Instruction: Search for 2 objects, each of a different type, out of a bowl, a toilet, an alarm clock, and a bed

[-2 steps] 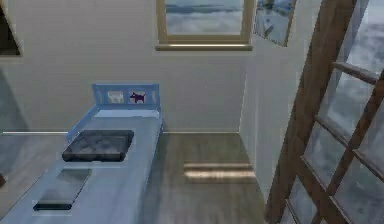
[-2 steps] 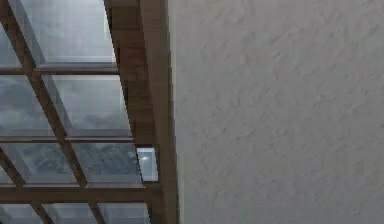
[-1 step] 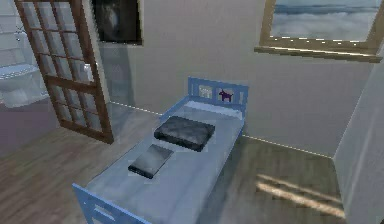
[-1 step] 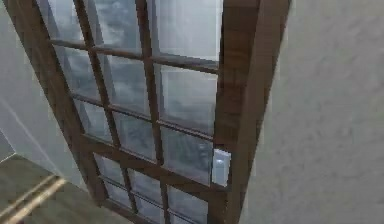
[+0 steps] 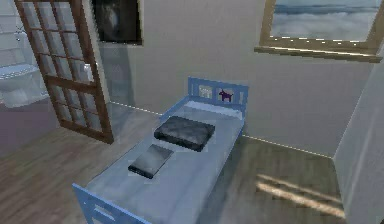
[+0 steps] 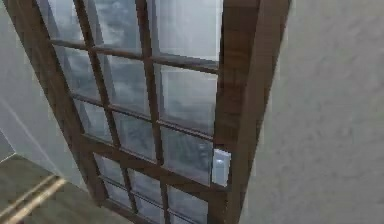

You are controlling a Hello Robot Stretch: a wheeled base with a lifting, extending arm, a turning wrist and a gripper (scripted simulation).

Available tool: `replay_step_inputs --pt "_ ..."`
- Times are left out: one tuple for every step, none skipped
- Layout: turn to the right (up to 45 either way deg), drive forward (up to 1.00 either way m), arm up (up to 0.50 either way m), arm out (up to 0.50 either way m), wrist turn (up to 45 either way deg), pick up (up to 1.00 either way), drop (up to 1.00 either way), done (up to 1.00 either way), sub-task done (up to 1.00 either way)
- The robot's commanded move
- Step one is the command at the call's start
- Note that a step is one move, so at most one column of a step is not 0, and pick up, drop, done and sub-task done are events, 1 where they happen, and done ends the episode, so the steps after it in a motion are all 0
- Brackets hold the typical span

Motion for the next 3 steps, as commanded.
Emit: replay_step_inputs --pt "-45.0 0.00 0.00 0.00 0.0 0.00 0.00 0.00 0.00" --pt "-45.0 0.00 0.00 0.00 0.0 0.00 0.00 0.00 0.00" --pt "-45.0 0.00 0.00 0.00 0.0 0.00 0.00 0.00 0.00"
